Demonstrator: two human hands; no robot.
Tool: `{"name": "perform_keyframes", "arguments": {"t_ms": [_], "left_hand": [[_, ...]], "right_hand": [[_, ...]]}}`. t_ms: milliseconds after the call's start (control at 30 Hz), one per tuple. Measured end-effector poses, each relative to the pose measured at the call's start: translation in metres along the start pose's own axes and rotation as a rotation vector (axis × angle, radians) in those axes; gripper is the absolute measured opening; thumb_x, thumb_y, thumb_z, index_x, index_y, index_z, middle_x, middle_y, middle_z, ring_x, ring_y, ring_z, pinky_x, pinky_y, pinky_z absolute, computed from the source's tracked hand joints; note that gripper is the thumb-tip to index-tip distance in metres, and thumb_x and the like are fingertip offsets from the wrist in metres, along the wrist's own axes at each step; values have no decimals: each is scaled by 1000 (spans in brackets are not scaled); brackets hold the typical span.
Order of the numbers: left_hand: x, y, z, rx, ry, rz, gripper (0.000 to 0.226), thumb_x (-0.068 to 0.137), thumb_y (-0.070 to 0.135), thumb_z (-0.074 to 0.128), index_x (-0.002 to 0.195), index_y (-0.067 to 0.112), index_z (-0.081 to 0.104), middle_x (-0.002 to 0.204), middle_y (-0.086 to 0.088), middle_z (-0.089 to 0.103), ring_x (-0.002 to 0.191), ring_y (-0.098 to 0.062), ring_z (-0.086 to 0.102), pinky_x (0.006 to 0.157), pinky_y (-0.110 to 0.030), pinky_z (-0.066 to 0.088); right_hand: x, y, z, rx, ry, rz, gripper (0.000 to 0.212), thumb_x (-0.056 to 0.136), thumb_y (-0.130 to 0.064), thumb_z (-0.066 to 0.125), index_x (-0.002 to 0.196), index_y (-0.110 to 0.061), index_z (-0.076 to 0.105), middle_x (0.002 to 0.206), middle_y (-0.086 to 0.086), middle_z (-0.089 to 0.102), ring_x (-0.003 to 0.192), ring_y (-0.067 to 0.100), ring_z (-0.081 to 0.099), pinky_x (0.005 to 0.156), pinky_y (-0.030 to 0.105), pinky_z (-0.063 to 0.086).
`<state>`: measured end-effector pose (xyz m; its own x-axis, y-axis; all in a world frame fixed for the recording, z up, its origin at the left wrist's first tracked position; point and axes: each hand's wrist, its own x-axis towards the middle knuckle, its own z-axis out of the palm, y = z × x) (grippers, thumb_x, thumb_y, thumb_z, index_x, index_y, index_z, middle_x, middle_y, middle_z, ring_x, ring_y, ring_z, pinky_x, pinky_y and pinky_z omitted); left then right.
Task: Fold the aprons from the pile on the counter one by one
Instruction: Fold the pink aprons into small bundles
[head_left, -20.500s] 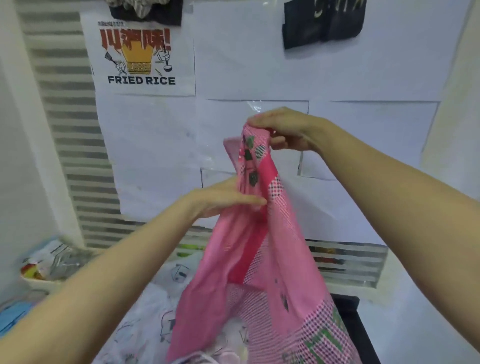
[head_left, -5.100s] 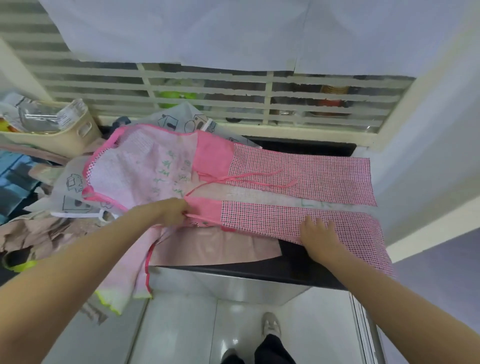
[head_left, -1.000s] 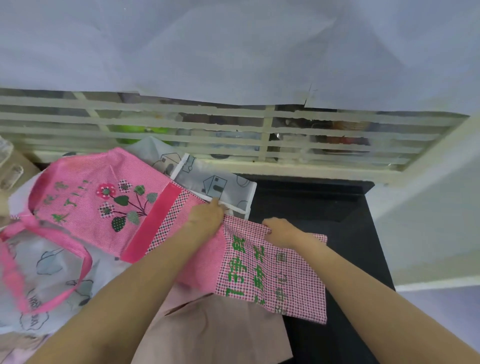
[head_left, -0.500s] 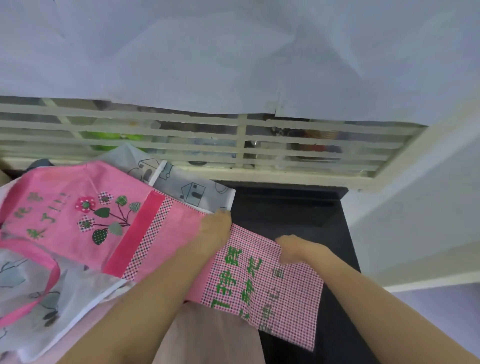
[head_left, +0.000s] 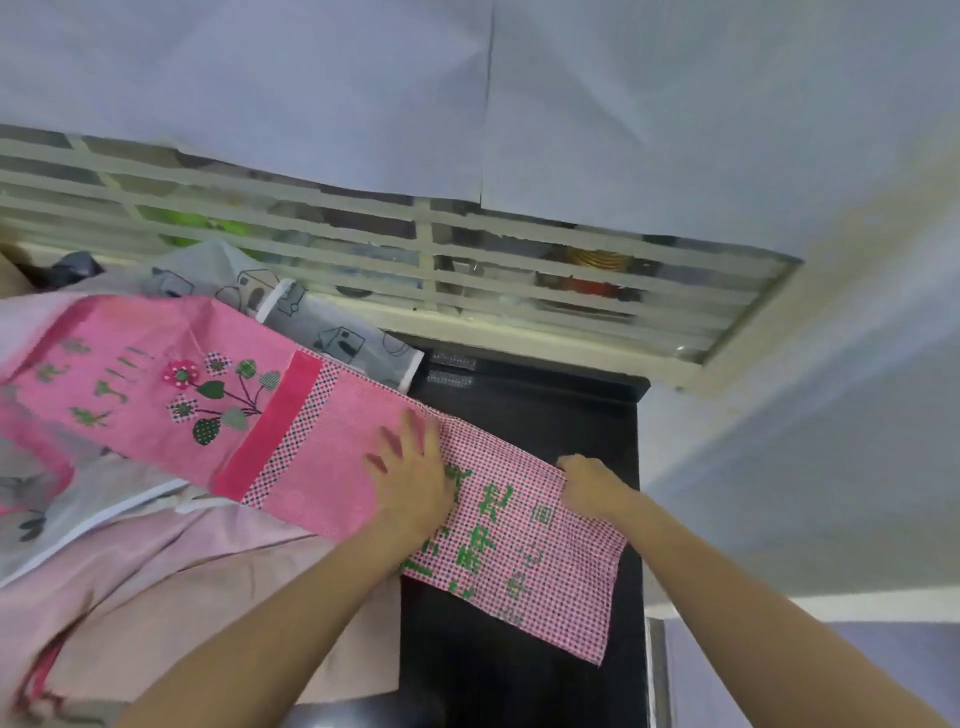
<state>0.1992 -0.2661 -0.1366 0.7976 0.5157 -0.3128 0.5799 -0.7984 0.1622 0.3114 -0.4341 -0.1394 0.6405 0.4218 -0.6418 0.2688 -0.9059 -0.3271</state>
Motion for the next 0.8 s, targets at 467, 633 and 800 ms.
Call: {"name": "perform_keyframes", "arguments": {"t_ms": [467, 633, 800], "left_hand": [[29, -17, 2, 93, -198, 13, 72, 95, 47, 39, 150, 25, -2, 157, -13, -11, 141, -47, -8, 111, -61, 1], [-26, 0, 33, -7, 145, 611, 38, 78, 23, 44, 112, 9, 49, 108, -12, 57, 95, -23, 52, 78, -36, 53], [-38, -9, 44, -53, -240, 741, 28, 78, 15, 47, 105, 9, 52, 96, -8, 54, 80, -19, 53, 66, -28, 47]], "right_hand": [[-27, 5, -5, 481, -186, -272, 73, 91, -4, 58, 145, -38, 23, 147, -4, 32, 118, 15, 47, 73, 16, 47], [-13, -3, -28, 196, -219, -328, 33, 91, 2, 52, 107, -24, 67, 131, -4, 52, 124, 18, 47, 102, 26, 38], [-15, -13, -33, 439, -531, -73, 19, 89, -12, 60, 107, -8, 62, 116, 6, 60, 109, 25, 59, 82, 29, 55]]}}
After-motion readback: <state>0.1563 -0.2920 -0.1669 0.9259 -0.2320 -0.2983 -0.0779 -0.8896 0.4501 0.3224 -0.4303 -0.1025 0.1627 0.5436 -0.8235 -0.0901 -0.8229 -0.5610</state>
